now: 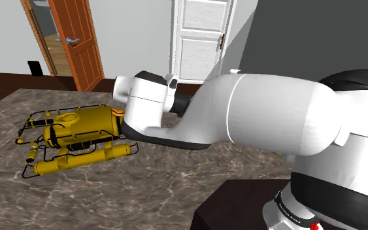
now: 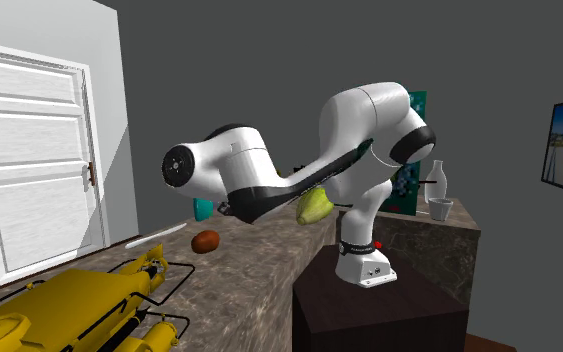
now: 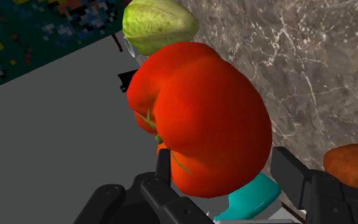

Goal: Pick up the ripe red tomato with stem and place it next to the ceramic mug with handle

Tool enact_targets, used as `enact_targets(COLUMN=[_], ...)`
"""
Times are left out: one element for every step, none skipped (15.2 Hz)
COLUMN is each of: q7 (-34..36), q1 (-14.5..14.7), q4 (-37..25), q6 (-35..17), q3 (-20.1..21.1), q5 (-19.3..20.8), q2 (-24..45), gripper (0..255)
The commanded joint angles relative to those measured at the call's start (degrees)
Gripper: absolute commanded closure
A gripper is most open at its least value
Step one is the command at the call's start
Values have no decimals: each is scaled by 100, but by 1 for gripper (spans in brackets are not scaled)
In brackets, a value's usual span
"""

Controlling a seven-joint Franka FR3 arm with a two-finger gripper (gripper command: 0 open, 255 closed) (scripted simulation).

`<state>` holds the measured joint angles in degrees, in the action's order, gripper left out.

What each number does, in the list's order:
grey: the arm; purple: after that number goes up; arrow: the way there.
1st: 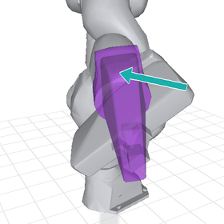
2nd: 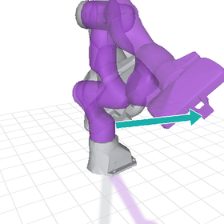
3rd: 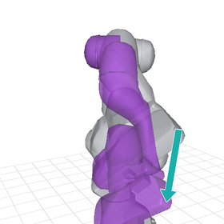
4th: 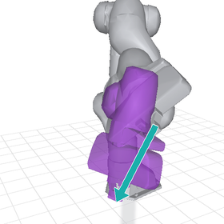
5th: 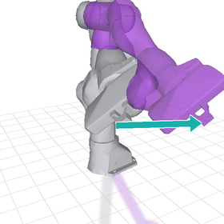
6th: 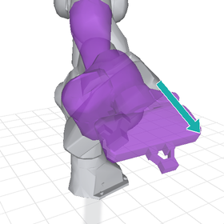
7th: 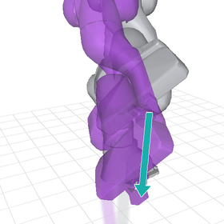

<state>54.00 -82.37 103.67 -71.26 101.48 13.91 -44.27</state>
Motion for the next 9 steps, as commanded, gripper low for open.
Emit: enact_targets(q7=[96, 137, 174, 207, 233, 252, 259, 258, 241], q1=[412, 608, 809, 1015, 1226, 1441, 1656, 1868, 2073], q4=[605, 873, 1134, 1386, 1631, 1869, 2101, 2328, 2550], q6=[-265, -386, -502, -615, -727, -838, -950, -1063, -1182], q3=[-338, -520, -716, -927, -1151, -1389, -1637, -1893, -2151], q5=[191, 286, 380, 475, 568, 659, 745, 829, 905], q2=[271, 388, 495, 592, 675, 743, 789, 818, 820], gripper=[255, 255, 255, 255, 255, 255, 255, 255, 255])
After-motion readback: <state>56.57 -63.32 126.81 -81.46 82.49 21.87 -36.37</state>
